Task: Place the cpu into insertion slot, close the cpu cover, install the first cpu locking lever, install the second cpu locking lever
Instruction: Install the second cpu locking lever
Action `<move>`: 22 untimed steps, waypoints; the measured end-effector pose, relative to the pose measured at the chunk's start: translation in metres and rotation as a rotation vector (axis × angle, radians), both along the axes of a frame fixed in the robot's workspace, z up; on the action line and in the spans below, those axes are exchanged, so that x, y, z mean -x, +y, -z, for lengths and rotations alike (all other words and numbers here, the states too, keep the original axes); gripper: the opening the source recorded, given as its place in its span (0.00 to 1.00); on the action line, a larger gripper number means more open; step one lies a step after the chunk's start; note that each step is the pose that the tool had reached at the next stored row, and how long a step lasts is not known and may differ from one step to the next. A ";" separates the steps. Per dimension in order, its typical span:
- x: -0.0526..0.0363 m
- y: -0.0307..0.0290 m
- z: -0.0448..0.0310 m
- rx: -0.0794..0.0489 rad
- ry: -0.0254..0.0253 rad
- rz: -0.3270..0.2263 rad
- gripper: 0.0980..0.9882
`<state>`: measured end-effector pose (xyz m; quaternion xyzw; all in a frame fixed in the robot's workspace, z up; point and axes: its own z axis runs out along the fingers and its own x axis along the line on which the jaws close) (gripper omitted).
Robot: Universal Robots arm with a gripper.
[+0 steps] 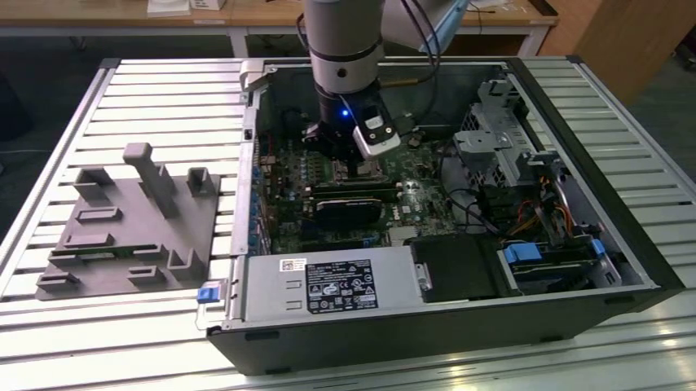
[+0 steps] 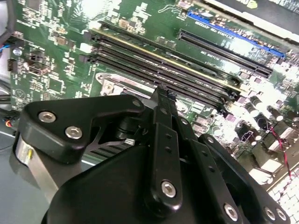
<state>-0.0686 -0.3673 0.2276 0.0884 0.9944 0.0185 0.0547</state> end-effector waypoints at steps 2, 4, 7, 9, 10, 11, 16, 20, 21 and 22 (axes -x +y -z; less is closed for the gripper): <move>0.0009 -0.0018 0.0016 -0.004 0.0004 0.000 0.01; 0.0009 -0.0036 0.0034 -0.008 0.0025 0.000 0.01; 0.0017 -0.0049 0.0064 -0.011 0.0048 0.000 0.01; 0.0036 -0.0055 0.0095 -0.014 0.0063 0.000 0.01; 0.0042 -0.0057 0.0104 -0.016 0.0066 0.000 0.01; 0.0048 -0.0058 0.0111 -0.017 0.0068 0.000 0.01; 0.0076 -0.0060 0.0130 -0.046 0.0068 -0.007 0.01; 0.0111 -0.0070 0.0140 -0.064 0.0070 -0.018 0.01; 0.0120 -0.0077 0.0142 -0.065 0.0072 -0.019 0.01; 0.0131 -0.0088 0.0146 -0.067 0.0071 -0.020 0.01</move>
